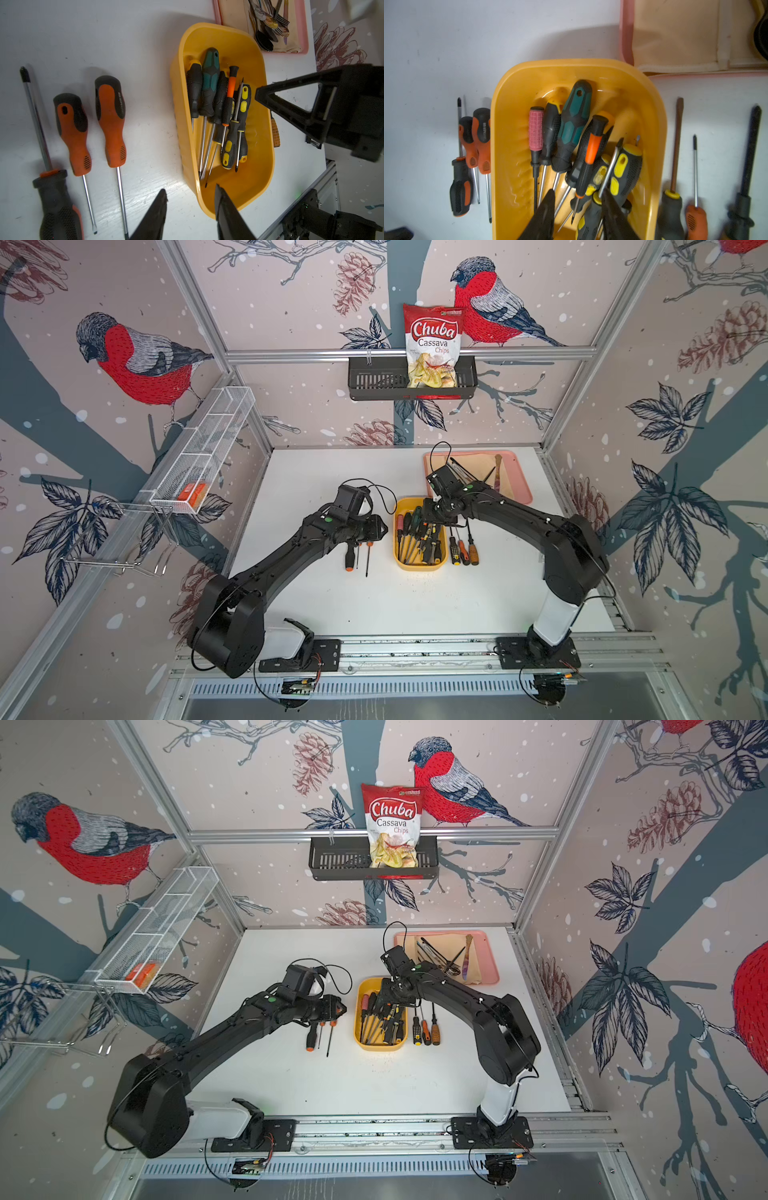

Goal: Take out the screwdriver from the storage box
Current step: Pick up the screwdriver from the storage box.

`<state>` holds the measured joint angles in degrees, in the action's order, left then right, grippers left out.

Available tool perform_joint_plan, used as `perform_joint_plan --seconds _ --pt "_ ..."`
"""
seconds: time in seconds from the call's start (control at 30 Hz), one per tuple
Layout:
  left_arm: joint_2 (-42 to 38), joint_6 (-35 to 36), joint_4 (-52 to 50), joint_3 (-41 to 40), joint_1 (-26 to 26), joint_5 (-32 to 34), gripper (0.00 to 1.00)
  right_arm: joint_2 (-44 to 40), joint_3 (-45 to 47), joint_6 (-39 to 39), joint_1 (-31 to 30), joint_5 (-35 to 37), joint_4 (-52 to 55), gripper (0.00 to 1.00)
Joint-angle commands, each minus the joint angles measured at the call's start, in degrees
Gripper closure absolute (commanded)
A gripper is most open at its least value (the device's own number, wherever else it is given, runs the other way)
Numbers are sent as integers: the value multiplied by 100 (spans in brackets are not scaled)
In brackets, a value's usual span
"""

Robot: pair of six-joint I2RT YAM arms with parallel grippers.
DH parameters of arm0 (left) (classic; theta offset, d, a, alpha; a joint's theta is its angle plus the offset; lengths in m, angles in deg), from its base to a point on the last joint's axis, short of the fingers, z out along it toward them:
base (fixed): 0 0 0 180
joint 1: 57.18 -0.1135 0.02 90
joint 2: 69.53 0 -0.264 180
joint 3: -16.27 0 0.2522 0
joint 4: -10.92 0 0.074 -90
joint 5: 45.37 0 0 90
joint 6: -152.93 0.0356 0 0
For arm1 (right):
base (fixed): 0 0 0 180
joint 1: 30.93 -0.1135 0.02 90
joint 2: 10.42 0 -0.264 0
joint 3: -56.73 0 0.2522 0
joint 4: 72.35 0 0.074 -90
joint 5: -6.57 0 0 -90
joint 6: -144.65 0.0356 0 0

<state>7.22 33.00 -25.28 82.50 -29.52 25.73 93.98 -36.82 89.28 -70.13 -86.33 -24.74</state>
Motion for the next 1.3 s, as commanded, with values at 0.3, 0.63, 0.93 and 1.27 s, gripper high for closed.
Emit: perform_joint_plan --seconds 0.3,0.63,0.93,1.27 --pt "-128 -113 293 -178 14 -200 59 880 -680 -70 27 298 342 63" --pt "-233 -172 298 -301 23 -158 59 1263 -875 -118 85 281 325 66" --pt "-385 -278 317 -466 26 -91 60 1423 -994 -185 106 214 342 79" --pt "-341 -304 378 -428 25 -119 60 1262 -1105 -273 88 192 456 91"
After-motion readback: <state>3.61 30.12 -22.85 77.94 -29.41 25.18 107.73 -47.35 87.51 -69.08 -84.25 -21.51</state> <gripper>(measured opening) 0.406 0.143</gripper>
